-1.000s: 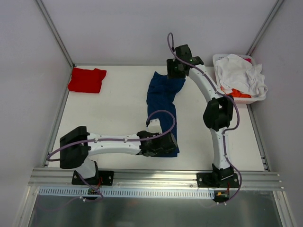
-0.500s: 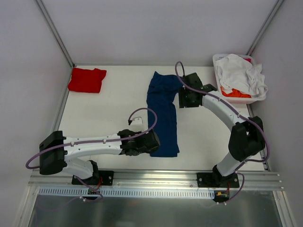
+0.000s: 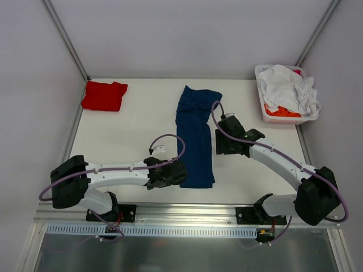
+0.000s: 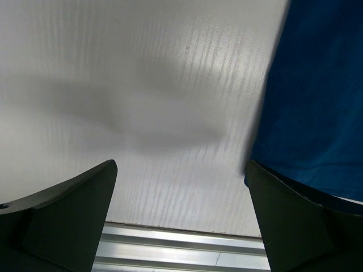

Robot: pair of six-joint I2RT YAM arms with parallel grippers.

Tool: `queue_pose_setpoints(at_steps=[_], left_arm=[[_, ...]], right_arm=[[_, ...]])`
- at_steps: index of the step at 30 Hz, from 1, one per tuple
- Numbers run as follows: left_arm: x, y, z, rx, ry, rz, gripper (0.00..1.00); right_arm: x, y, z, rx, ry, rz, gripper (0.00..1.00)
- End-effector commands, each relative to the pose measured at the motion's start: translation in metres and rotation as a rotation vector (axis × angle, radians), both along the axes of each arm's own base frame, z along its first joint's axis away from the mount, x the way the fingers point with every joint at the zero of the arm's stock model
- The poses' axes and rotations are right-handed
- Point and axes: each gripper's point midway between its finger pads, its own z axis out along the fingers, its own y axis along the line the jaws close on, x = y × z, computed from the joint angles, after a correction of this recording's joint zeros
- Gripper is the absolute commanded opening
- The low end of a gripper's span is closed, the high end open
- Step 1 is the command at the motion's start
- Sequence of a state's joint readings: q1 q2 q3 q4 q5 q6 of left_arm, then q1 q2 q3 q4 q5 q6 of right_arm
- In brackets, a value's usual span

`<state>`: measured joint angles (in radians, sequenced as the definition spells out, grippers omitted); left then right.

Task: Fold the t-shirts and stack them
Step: Fold the tshirt

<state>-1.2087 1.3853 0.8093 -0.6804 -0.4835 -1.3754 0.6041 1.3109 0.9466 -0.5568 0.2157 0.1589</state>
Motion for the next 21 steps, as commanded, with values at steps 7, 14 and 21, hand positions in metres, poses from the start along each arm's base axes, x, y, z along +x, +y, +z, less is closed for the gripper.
queue_pose_setpoints(at_steps=[7,14,21], left_arm=[[0.007,-0.015,-0.009,-0.019,0.017,-0.007,0.99],[0.007,-0.019,-0.014,-0.033,0.03,-0.011,0.99],[0.004,-0.026,-0.022,-0.046,0.061,-0.028,0.99]], right_arm=[[-0.03,0.011,-0.026,-0.011,0.019,-0.025,0.55],[-0.042,0.018,-0.035,-0.02,0.034,-0.012,0.55],[-0.05,0.026,-0.041,-0.034,0.042,0.003,0.55]])
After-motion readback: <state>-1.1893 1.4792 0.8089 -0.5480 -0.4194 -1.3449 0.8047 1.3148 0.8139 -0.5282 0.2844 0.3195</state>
